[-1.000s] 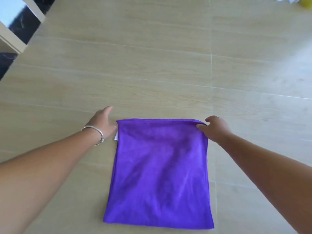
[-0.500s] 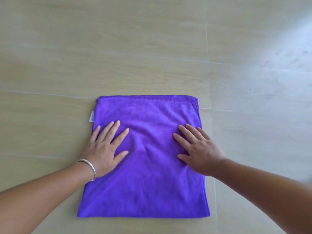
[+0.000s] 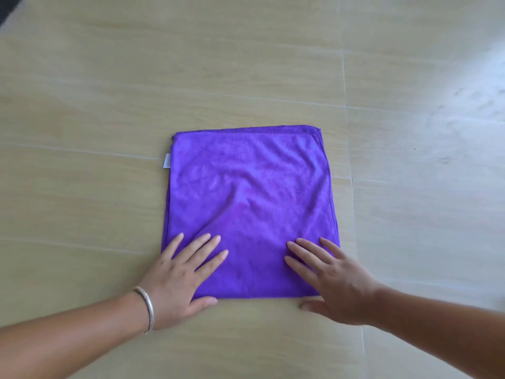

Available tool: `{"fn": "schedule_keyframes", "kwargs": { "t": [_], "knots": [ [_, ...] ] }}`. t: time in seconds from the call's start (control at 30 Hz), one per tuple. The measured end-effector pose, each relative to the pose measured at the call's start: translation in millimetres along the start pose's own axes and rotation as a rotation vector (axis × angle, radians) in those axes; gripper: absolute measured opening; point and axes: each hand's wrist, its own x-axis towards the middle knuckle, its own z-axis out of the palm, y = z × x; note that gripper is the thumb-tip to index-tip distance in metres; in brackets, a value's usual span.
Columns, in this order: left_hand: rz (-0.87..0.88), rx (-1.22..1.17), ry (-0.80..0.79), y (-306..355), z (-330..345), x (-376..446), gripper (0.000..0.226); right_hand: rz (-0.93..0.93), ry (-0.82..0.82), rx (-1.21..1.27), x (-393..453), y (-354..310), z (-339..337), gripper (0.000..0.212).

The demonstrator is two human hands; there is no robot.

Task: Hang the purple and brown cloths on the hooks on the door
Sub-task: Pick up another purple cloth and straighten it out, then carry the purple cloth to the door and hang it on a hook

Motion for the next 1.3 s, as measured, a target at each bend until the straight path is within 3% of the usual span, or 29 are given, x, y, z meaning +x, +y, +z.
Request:
{"fn": "schedule_keyframes", "kwargs": {
  "t": [0.17,0.3,0.37,0.5,0.63,0.77,0.83,0.93,1.1,1.3],
  "knots": [
    [-0.08,0.032,-0.053,-14.6,-3.7,-19.8,0.077,0.017,-0.019,-0.06,-3.4,13.9,-3.9,0.079],
    [-0.09,0.053,-0.049,-7.2,-3.6,-19.0,0.098,0.047,-0.002,-0.05,-2.4,11.8,-6.3,0.076],
    [-0.124,0.095,-0.061,-2.2,-1.5,-14.4,0.091,0.062,-0.001,-0.081,0.1,7.2,-2.3,0.073],
    [-0.119,0.162,-0.043,2.1,-2.2,-4.9,0.055,0.056,-0.005,-0.19,5.9,3.3,-1.9,0.058],
    [-0.125,0.102,-0.08,0.8,-24.1,-1.8,0.059,0.089,-0.017,-0.102,-0.6,3.2,-24.9,0.058],
    [-0.275,0.021,-0.287,-4.4,-58.7,-18.2,0.065,0.26,-0.141,0.081,-27.9,-4.7,-61.6,0.063],
    [-0.293,-0.033,-0.401,-4.9,-84.3,-34.7,0.066,0.322,-0.187,0.125,-48.5,-6.8,-87.0,0.061],
    [-0.275,-0.068,-0.358,1.1,-134.0,-59.5,0.064,0.346,-0.208,0.146,-81.9,-11.3,-138.3,0.06],
    [-0.446,-0.212,-0.246,14.5,-234.1,-95.0,0.052,0.403,-0.117,0.255,-128.8,-14.6,-234.7,0.054],
    [-0.513,-0.242,-0.215,21.4,-363.2,-144.2,0.038,0.432,-0.053,0.36,-184.9,-17.1,-352.9,0.048]
  ]
}}
